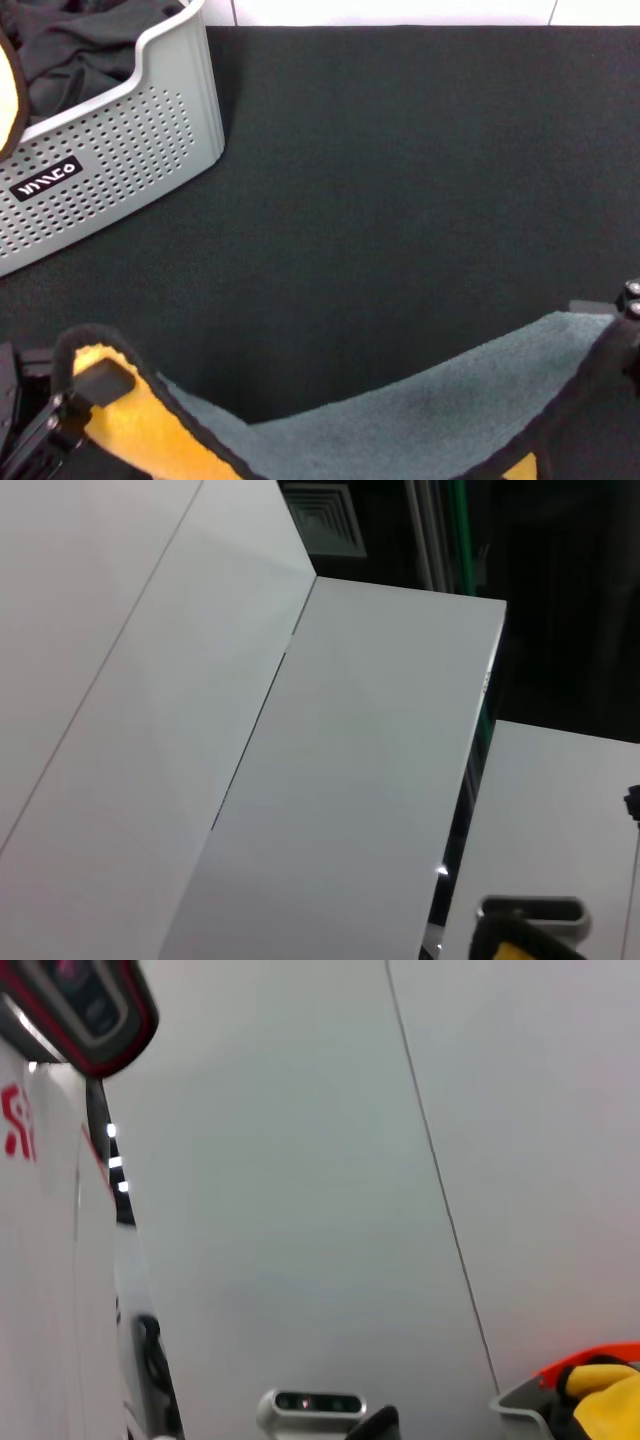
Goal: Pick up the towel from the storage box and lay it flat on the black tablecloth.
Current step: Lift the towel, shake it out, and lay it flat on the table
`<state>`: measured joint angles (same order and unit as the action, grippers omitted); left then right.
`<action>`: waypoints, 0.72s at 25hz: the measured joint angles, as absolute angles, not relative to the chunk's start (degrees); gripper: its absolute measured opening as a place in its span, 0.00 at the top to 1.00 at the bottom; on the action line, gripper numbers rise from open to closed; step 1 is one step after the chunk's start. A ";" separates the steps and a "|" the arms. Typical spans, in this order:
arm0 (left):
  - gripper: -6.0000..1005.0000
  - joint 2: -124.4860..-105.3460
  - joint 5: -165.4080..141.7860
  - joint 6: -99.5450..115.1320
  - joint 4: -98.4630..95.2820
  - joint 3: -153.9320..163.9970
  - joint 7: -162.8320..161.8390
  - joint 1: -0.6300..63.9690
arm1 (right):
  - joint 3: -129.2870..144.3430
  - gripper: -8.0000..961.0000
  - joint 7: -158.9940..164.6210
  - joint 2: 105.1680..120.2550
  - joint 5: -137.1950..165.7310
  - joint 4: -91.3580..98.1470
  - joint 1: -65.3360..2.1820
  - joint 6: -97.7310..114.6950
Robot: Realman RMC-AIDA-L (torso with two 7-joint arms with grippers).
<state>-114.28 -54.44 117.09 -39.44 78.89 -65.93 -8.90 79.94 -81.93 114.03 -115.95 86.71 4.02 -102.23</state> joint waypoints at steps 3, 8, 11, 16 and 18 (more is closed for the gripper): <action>0.97 -114.12 -54.15 116.96 -38.88 79.34 -65.70 -9.04 | 80.62 0.94 -82.39 113.61 -116.79 81.97 2.51 -102.38; 0.97 -114.37 -55.65 116.61 -24.18 76.42 -63.01 -0.14 | 79.73 0.94 -84.32 113.17 -116.83 64.41 -5.13 -102.25; 0.97 -113.85 -56.61 116.28 -10.90 76.35 -56.66 9.13 | 79.68 0.94 -88.80 112.47 -116.41 50.97 -11.55 -102.00; 0.97 -114.21 -56.51 109.55 -3.23 76.39 -50.69 16.86 | 79.34 0.94 -98.50 111.83 -115.48 35.35 -19.41 -100.91; 0.97 -114.85 -55.76 105.62 -3.69 76.21 -50.58 17.95 | 78.55 0.94 -101.39 111.72 -115.45 32.43 -20.77 -99.67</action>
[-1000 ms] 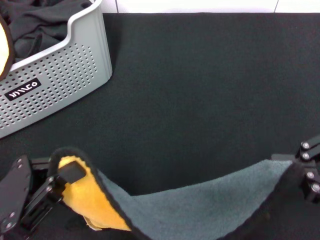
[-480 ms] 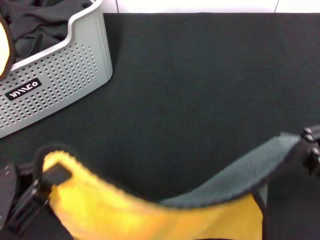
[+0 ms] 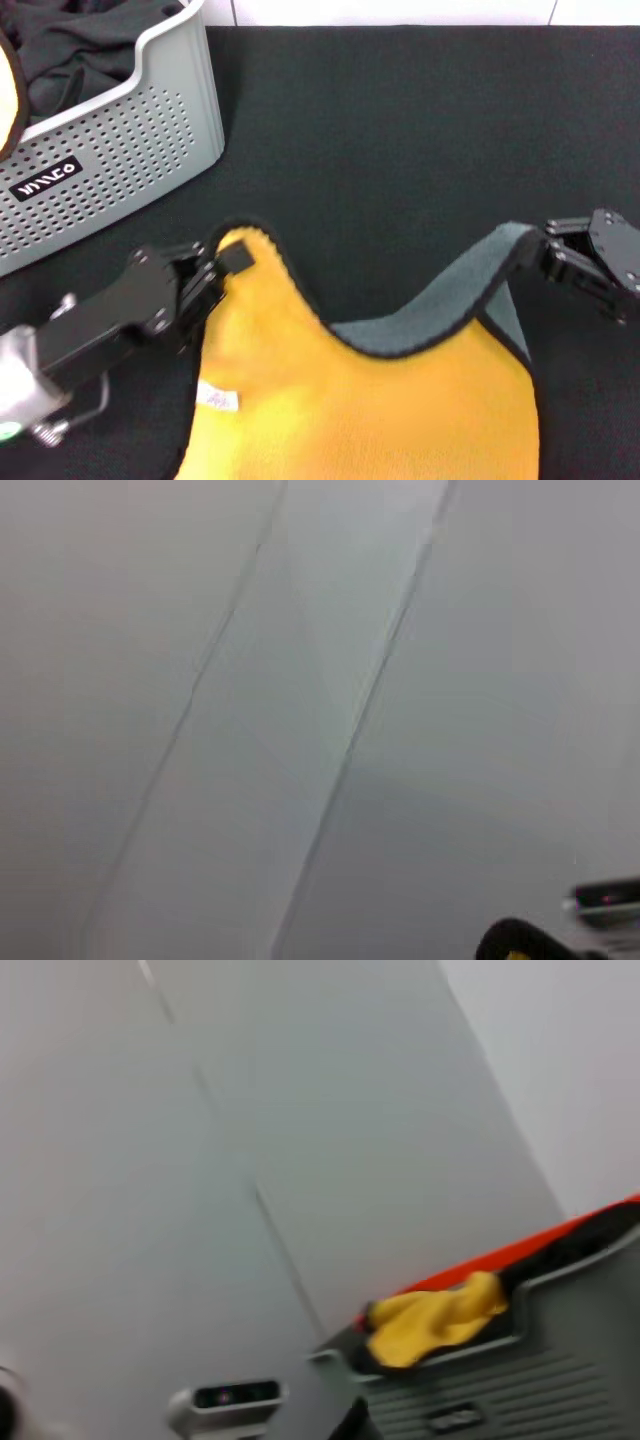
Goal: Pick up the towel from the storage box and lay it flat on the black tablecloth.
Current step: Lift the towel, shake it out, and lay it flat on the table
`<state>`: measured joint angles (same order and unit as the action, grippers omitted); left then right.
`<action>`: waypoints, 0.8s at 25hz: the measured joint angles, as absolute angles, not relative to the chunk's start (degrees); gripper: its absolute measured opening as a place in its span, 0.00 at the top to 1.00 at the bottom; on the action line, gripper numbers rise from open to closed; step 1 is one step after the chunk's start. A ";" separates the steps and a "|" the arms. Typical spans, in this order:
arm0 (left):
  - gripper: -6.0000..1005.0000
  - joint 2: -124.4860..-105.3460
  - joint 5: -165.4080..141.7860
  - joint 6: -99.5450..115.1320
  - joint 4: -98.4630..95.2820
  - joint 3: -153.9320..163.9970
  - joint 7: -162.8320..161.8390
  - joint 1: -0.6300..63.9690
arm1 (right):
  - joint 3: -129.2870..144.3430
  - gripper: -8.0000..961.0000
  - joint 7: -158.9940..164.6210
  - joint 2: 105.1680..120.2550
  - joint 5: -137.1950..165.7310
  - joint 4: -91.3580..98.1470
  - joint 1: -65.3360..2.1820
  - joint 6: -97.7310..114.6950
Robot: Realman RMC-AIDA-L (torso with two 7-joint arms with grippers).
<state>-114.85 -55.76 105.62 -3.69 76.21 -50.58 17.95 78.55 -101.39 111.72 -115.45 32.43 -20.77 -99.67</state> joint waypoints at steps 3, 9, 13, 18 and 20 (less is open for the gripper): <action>0.97 -116.06 -54.09 99.26 -4.02 75.71 -50.15 19.62 | 77.53 0.94 -103.95 111.65 -115.44 30.02 -21.90 -95.35; 0.97 -119.26 -51.84 84.70 -8.26 74.78 -49.69 20.92 | 76.87 0.94 -104.66 112.58 -114.81 29.10 -22.92 -80.60; 0.97 -120.21 -51.09 78.24 -9.72 74.26 -49.05 22.30 | 76.82 0.93 -104.62 113.94 -112.41 28.91 -24.30 -73.52; 0.97 -120.26 -49.44 74.47 -9.41 74.18 -48.97 23.92 | 76.79 0.93 -104.67 115.39 -110.36 26.59 -27.40 -65.19; 0.97 -120.27 -48.81 72.97 -9.45 74.17 -48.96 24.22 | 76.78 0.93 -104.68 115.48 -110.35 25.05 -28.67 -63.29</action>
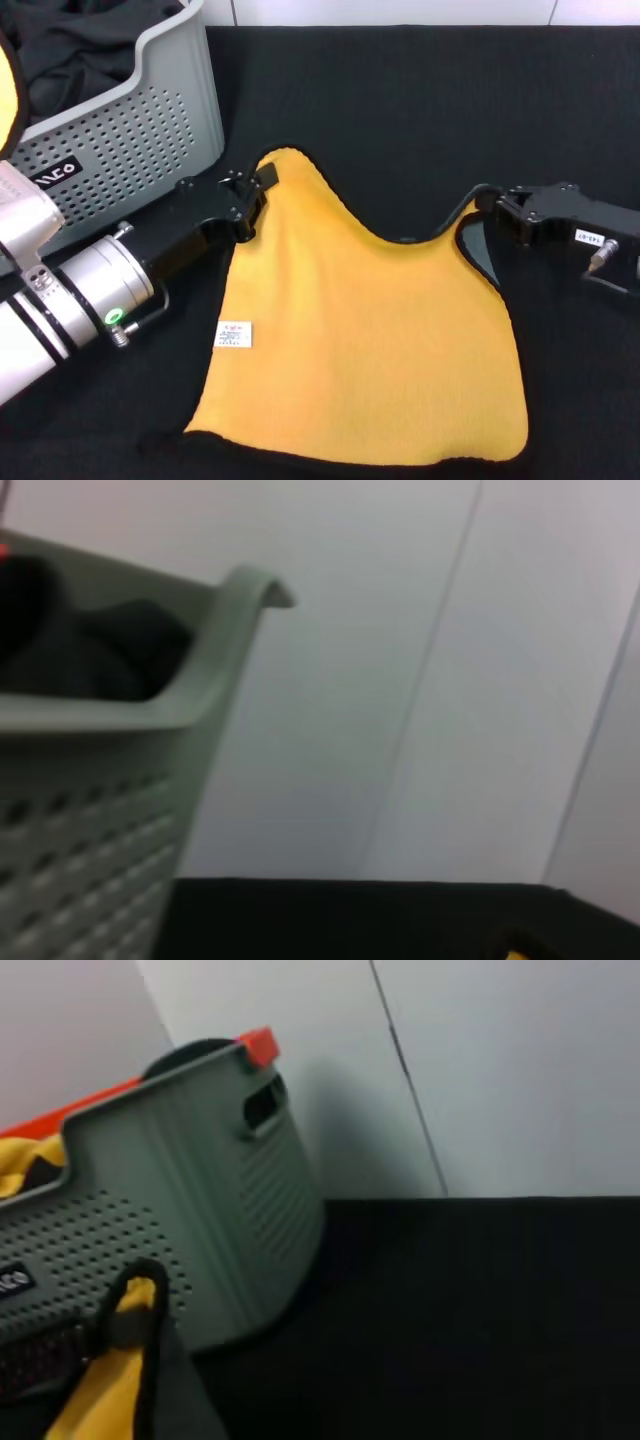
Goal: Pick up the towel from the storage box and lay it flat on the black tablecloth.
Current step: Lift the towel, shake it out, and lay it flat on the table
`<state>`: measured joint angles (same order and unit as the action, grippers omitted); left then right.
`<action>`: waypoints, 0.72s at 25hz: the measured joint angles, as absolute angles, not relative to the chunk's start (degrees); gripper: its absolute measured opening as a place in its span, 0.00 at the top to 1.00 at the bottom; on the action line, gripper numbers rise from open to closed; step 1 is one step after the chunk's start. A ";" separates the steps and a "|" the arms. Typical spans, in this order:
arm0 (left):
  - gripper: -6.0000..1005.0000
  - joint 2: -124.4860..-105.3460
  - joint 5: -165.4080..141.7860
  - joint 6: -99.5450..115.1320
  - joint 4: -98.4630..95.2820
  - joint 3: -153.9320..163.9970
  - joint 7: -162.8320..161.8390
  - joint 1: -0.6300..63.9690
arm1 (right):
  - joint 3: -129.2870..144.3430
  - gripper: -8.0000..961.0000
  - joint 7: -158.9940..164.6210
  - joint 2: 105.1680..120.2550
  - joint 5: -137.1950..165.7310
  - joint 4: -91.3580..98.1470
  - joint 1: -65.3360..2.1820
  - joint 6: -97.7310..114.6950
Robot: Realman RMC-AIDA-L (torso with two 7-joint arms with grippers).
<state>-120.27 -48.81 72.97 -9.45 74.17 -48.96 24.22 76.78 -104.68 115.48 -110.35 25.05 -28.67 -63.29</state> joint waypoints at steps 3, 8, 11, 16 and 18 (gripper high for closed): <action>0.97 -120.40 -47.41 69.49 -9.39 74.18 -48.95 24.55 | 76.75 0.93 -104.68 115.53 -110.37 24.31 -29.50 -61.40; 0.97 -120.48 -47.21 67.54 -9.36 74.18 -48.95 24.62 | 76.73 0.93 -102.46 115.32 -110.39 24.44 -29.95 -60.50; 0.97 -120.50 -47.20 66.00 -9.39 74.18 -48.95 24.68 | 76.82 0.93 -101.61 114.65 -110.25 24.46 -30.28 -60.33; 0.97 -120.50 -47.19 64.85 -9.36 74.18 -48.94 25.05 | 76.80 0.93 -98.43 112.84 -106.08 25.24 -31.79 -60.30; 0.97 -120.50 -47.19 64.66 -9.30 74.18 -48.64 25.16 | 76.78 0.93 -97.51 112.25 -104.30 25.53 -32.66 -60.44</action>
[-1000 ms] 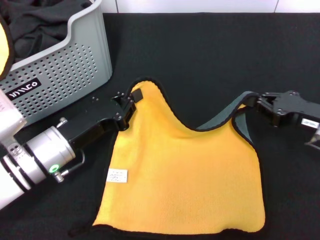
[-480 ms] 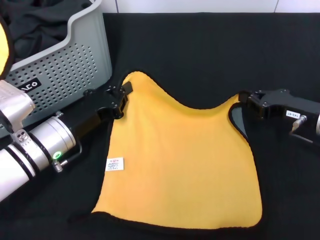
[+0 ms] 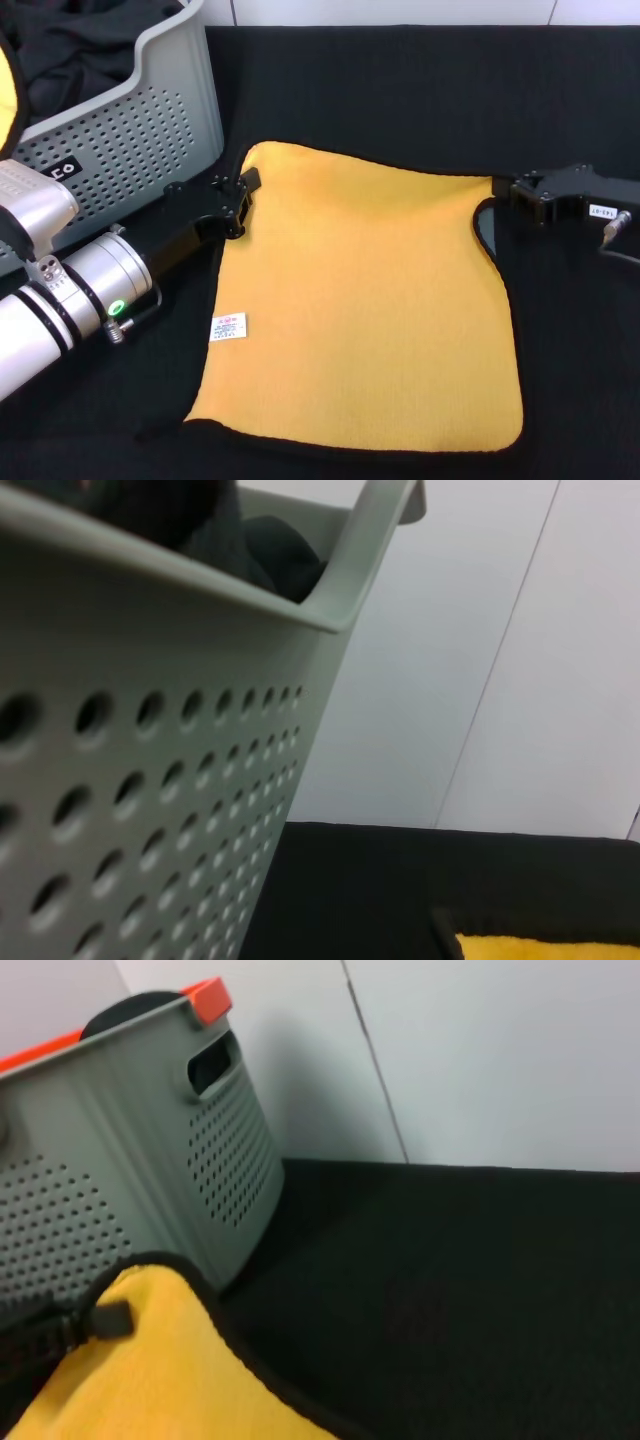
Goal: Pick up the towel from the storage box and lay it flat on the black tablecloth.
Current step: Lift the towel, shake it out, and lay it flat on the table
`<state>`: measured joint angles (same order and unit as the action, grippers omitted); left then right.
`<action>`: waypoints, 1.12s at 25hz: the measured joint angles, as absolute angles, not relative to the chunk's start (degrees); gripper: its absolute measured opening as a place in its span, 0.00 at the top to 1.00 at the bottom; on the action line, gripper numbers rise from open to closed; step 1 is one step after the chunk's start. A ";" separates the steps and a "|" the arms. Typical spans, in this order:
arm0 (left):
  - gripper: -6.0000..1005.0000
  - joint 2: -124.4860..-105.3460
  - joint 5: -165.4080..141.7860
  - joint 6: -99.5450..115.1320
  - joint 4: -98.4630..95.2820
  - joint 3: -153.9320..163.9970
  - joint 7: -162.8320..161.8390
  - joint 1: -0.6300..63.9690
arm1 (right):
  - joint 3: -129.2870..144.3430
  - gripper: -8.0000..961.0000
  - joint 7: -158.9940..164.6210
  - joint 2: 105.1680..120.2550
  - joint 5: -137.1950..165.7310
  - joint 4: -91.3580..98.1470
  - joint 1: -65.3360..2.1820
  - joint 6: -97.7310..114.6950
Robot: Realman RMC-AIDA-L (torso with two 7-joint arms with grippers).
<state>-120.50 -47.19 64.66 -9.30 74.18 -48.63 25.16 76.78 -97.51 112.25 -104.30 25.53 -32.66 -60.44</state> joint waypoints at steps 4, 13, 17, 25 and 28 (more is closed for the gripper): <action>0.97 -120.51 -47.19 64.53 -9.30 74.18 -47.80 25.23 | 76.77 0.93 -96.30 111.67 -99.68 26.07 -34.84 -60.42; 0.97 -120.59 -47.20 64.51 -9.31 74.55 -47.63 25.40 | 76.72 0.93 -93.55 110.36 -90.57 26.46 -40.04 -60.06; 0.97 -120.59 -47.20 64.51 -9.32 74.53 -47.55 25.36 | 76.72 0.93 -92.56 109.91 -86.99 28.30 -40.79 -60.03; 0.97 -120.58 -47.20 64.51 -9.32 74.52 -47.54 25.42 | 76.53 0.93 -90.70 108.90 -82.32 30.28 -41.42 -59.71; 0.97 -120.58 -47.20 64.51 -9.32 74.54 -47.54 25.42 | 76.54 0.93 -90.48 109.11 -80.78 30.29 -41.68 -59.10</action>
<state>-120.58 -47.20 64.51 -9.32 74.54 -47.54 25.42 76.54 -90.48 109.11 -80.78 30.29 -41.68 -59.10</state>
